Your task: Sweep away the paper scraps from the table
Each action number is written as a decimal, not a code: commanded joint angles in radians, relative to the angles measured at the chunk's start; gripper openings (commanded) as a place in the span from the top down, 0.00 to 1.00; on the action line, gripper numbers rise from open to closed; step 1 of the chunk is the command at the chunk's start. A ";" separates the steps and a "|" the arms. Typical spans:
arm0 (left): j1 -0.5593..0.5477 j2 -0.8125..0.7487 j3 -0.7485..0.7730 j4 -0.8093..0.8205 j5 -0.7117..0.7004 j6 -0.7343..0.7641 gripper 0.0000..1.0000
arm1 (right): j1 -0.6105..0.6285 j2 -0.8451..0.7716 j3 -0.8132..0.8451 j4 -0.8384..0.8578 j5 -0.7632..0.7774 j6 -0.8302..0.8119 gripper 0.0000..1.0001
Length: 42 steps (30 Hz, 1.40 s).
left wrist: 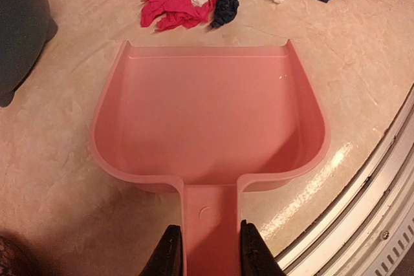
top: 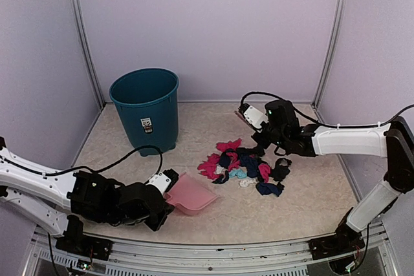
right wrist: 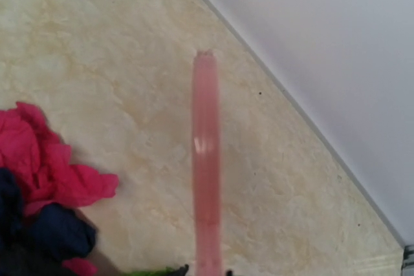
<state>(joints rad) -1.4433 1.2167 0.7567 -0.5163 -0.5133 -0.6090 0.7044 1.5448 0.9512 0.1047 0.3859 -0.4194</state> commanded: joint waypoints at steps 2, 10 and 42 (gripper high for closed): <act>-0.008 0.071 -0.017 0.080 -0.048 -0.009 1.00 | -0.003 0.035 0.042 -0.062 0.009 0.041 1.00; 0.021 0.159 -0.023 0.154 -0.018 0.038 1.00 | 0.027 0.077 0.041 -0.112 -0.045 0.055 1.00; 0.223 0.345 -0.037 0.331 0.136 0.127 1.00 | 0.303 0.102 0.023 -0.191 -0.204 0.110 1.00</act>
<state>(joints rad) -1.2327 1.5261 0.7231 -0.1837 -0.4084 -0.4992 0.9562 1.6653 0.9756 -0.0246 0.2649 -0.3462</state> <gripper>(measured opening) 0.235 0.047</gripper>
